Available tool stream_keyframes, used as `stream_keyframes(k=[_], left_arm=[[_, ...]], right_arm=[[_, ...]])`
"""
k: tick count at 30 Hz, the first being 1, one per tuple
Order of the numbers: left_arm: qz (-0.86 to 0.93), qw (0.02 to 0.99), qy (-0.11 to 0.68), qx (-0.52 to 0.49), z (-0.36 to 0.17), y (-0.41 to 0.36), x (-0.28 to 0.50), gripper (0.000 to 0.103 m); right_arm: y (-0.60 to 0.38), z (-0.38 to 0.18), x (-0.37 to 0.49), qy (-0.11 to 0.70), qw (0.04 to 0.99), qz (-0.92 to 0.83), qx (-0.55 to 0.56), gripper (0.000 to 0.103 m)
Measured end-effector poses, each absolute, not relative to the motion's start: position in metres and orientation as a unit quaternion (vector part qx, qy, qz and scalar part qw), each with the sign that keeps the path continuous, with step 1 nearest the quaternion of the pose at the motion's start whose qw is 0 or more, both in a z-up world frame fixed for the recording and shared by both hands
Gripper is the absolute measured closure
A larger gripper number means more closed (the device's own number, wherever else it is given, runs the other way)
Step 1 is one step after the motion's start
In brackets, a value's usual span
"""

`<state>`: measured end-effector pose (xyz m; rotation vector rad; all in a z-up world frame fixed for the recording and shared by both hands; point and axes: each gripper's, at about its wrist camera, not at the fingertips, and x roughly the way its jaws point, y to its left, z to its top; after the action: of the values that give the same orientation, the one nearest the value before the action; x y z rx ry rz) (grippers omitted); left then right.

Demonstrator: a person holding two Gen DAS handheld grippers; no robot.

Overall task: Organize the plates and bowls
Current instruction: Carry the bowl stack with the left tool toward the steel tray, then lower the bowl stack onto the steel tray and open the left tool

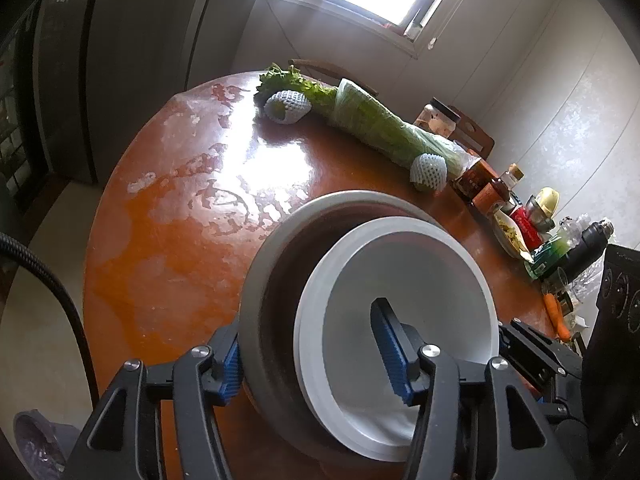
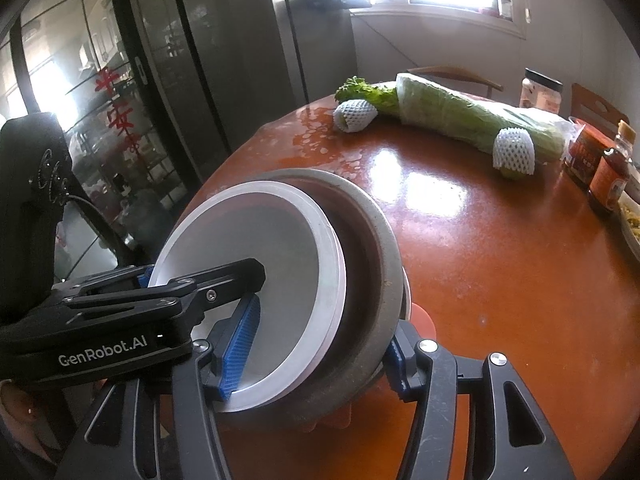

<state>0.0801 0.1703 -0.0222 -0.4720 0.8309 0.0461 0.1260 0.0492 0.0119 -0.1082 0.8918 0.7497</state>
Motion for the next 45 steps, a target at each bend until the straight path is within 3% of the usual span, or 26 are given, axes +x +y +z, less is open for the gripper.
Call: stream_keyframes(k=[13, 45], left_arm=[[0.035, 0.893, 0.391, -0.220, -0.016, 0.173, 0.077, 0.042], [0.047, 0.907, 0.372, -0.190, 0.000, 0.167, 0.059, 0.037]], right_arm=[[0.048, 0.017, 0.125, 0.413, 0.839, 0.349, -0.064, 0.043], [0.042, 0.030, 0.116, 0.393, 0.847, 0.349, -0.074, 0.029]])
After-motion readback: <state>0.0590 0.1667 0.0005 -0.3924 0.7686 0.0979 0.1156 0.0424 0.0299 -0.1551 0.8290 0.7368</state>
